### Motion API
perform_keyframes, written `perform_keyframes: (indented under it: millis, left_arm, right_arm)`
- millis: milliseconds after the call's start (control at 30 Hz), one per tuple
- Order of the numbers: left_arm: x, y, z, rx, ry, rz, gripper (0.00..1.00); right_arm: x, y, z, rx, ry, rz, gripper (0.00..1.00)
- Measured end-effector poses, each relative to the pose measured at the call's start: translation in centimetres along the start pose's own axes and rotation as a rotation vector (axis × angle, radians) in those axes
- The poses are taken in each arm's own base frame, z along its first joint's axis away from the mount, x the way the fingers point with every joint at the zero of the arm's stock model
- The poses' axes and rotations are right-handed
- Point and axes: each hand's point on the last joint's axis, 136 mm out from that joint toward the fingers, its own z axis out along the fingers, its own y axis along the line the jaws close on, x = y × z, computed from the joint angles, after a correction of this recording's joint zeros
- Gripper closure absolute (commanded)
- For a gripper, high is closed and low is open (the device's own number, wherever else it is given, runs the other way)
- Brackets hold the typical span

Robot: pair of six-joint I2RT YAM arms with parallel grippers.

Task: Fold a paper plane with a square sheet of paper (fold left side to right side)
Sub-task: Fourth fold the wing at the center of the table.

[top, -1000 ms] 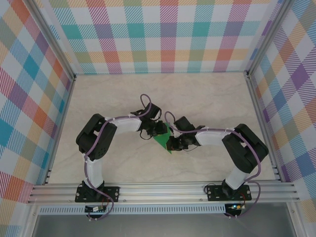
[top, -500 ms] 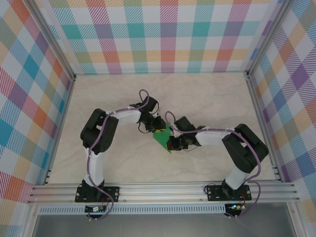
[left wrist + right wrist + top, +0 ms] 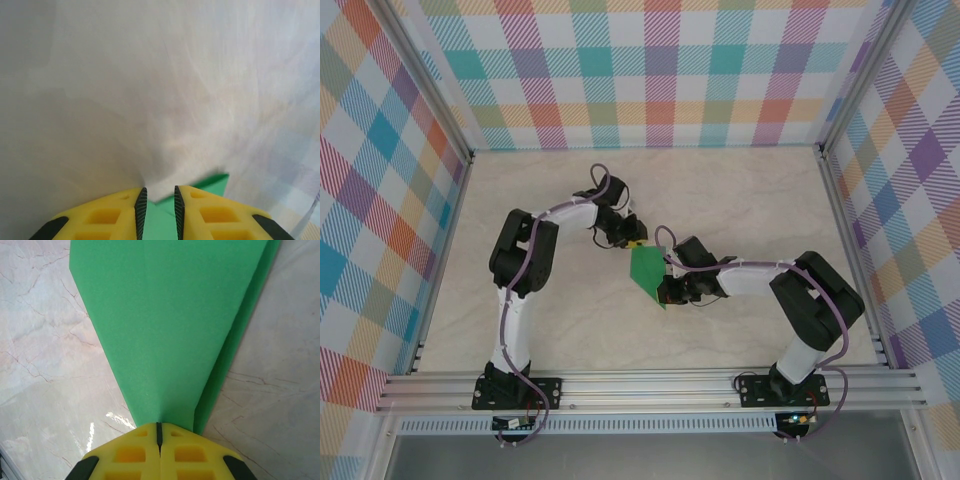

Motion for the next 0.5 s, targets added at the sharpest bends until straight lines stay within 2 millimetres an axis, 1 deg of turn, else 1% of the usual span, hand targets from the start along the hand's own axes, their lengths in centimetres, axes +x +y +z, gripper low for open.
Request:
perform_keyframes:
  millis: [100, 133, 200, 233, 267, 300, 367, 400, 433, 467, 500]
  left_arm:
    - [-2.6, 2.2, -1.6, -0.041, -0.077, -0.016, 0.74]
    - [-3.2, 2.8, -2.2, -0.053, -0.097, -0.023, 0.74]
    - [-3.6, 3.9, -4.1, -0.08, -0.141, -0.031, 0.74]
    - [-3.5, 4.0, -5.2, -0.085, -0.159, -0.031, 0.74]
    - [-3.1, 4.0, -6.6, -0.085, -0.184, -0.027, 0.74]
    - [-2.4, 3.5, -8.0, -0.074, -0.208, -0.016, 0.74]
    - [-0.6, 1.8, -10.7, -0.029, -0.257, 0.015, 0.74]
    - [0.4, 0.8, -11.7, -0.001, -0.278, 0.033, 0.74]
    - [1.4, -0.3, -12.4, 0.029, -0.295, 0.055, 0.75]
    - [2.6, -1.3, -12.7, 0.059, -0.303, 0.076, 0.75]
    - [3.9, -2.3, -12.4, 0.088, -0.299, 0.1, 0.76]
  right_arm:
    - [0.0, 0.0, 0.0, -0.001, -0.001, 0.0, 1.0]
    - [0.0, 0.0, 0.0, 0.0, -0.001, 0.0, 1.0]
    - [0.0, 0.0, 0.0, -0.001, -0.001, 0.0, 1.0]
    - [0.0, 0.0, 0.0, -0.001, -0.001, 0.0, 1.0]
    - [0.0, 0.0, 0.0, -0.001, -0.001, -0.001, 1.0]
    - [0.0, 0.0, 0.0, 0.0, -0.001, 0.0, 1.0]
    - [0.0, 0.0, 0.0, 0.0, -0.001, 0.0, 1.0]
    - [0.0, 0.0, 0.0, 0.001, 0.0, 0.0, 1.0]
    - [0.0, 0.0, 0.0, 0.0, 0.0, 0.0, 1.0]
    - [0.0, 0.0, 0.0, 0.001, 0.0, 0.0, 1.0]
    - [0.0, 0.0, 0.1, 0.001, 0.0, 0.0, 1.0]
